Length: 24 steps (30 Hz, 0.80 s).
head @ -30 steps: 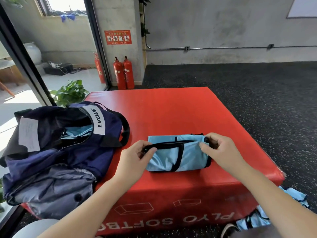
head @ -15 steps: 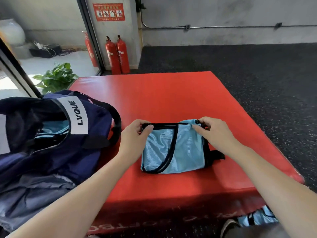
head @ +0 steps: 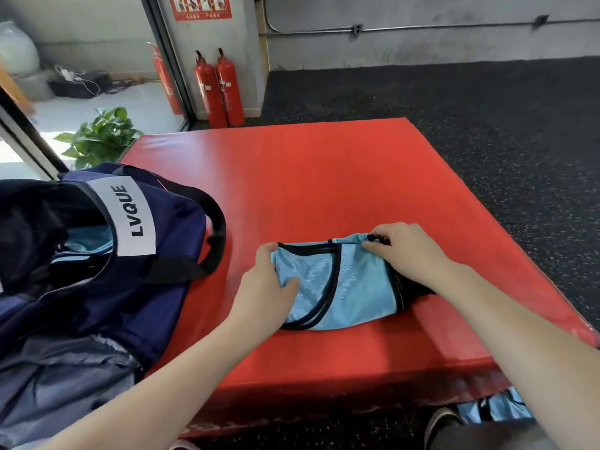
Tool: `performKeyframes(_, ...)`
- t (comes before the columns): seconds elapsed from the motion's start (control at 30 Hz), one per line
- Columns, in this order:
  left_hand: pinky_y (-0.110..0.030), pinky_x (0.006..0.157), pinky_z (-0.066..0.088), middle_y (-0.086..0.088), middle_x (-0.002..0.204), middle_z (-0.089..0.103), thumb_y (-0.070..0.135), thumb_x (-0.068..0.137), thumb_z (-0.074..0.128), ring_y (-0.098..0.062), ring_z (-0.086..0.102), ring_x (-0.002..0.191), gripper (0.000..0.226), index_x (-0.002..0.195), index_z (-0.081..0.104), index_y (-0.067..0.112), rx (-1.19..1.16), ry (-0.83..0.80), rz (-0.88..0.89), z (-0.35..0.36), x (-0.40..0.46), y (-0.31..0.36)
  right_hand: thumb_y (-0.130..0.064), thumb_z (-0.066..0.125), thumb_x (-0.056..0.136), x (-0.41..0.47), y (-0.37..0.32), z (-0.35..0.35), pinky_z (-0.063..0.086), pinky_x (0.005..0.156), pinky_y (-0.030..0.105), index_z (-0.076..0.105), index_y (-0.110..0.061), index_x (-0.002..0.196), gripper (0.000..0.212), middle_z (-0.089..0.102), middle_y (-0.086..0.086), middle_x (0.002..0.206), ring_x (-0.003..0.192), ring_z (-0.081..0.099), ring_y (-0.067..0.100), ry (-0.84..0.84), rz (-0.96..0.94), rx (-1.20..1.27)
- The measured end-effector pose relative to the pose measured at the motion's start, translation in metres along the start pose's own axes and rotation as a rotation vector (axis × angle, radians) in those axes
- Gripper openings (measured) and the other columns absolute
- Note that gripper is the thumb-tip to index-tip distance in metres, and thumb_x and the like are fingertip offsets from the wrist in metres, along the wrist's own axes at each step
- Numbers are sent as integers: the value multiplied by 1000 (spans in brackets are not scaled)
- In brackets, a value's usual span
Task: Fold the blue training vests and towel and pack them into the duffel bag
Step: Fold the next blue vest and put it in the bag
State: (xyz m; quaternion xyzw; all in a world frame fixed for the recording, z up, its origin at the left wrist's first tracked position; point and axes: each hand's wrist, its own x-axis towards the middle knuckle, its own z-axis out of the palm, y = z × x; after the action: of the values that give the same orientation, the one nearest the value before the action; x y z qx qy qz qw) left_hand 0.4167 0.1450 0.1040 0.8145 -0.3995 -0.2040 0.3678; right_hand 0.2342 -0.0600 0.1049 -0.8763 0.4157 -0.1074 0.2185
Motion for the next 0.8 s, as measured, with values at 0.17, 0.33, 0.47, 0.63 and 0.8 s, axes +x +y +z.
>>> performKeyframes(0.17,-34,57,42,-5,85,60,3,98,47,-23,58,66,41,130,47,28,37,56,37,4,-10,-10,-54,57,95,0,-9,-1,44,71,37,70,-34,103,25,70,-5,96,95,61,25,22,10,-84)
performKeyframes(0.33,-43,57,46,-9,87,62,2,98,47,-27,54,63,34,116,54,31,-15,119,40,3,-9,-12,-58,54,95,1,-19,-2,42,71,37,69,-35,103,28,68,-3,98,99,63,28,33,56,-144)
performKeyframes(0.47,-39,62,50,2,85,61,14,95,51,-19,59,72,23,111,59,28,112,119,19,-2,-2,-13,-68,50,91,-1,-23,-7,44,69,36,66,-39,102,35,67,-6,90,93,64,25,26,74,-128)
performKeyframes(0.63,-31,67,40,8,106,42,29,95,55,-17,54,78,23,117,60,35,459,145,96,-16,13,-12,-72,47,91,-13,-33,-30,42,73,35,56,-37,119,45,66,-12,98,96,63,21,119,61,-245)
performKeyframes(0.8,-39,96,45,2,130,51,10,92,61,-20,50,118,30,114,72,26,298,45,437,-12,40,-21,-52,59,94,-49,-64,-21,51,61,31,64,-26,87,28,68,-5,70,61,63,10,27,29,99)
